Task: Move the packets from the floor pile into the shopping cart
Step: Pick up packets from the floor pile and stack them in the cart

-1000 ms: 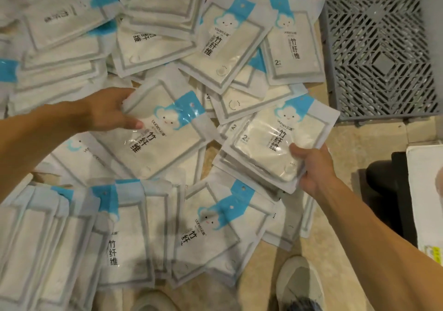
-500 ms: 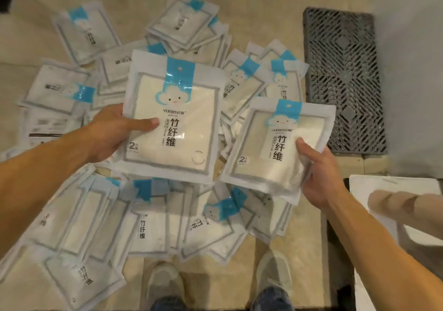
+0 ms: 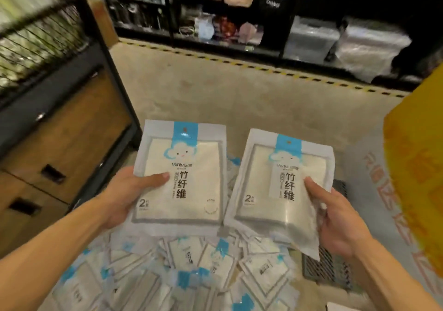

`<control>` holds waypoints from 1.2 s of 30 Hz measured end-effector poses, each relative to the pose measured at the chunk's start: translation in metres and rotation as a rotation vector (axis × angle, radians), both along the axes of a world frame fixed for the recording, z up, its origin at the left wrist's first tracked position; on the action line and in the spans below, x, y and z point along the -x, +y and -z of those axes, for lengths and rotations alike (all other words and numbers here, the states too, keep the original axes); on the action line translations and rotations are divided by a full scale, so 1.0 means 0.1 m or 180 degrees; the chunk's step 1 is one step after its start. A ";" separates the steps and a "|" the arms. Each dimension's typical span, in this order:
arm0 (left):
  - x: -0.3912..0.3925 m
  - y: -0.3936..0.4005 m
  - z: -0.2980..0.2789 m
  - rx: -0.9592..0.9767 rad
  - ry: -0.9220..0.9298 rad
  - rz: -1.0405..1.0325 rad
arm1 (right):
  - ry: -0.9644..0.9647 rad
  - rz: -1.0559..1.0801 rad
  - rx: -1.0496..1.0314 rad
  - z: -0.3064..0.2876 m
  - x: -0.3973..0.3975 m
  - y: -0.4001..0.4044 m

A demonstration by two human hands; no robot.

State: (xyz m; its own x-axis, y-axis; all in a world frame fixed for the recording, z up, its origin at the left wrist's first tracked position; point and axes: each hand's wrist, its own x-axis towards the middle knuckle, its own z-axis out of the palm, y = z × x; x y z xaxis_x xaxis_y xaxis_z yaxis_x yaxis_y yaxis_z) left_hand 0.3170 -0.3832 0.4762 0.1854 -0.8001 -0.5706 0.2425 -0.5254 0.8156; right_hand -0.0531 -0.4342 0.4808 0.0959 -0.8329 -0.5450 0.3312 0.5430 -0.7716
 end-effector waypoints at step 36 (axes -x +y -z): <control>0.09 5.09 -4.40 0.0861 -0.0490 -0.3298 | -0.1254 -0.3689 0.0629 -4.32 -2.46 1.94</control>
State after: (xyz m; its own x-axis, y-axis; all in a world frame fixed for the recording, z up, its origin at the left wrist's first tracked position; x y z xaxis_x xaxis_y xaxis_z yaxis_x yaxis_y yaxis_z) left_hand 0.3080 0.1256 0.9166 0.8988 -0.3088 -0.3112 0.3501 0.0784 0.9334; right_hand 0.1930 -0.2403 0.9130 0.9592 -0.2122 -0.1868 -0.0388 0.5559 -0.8303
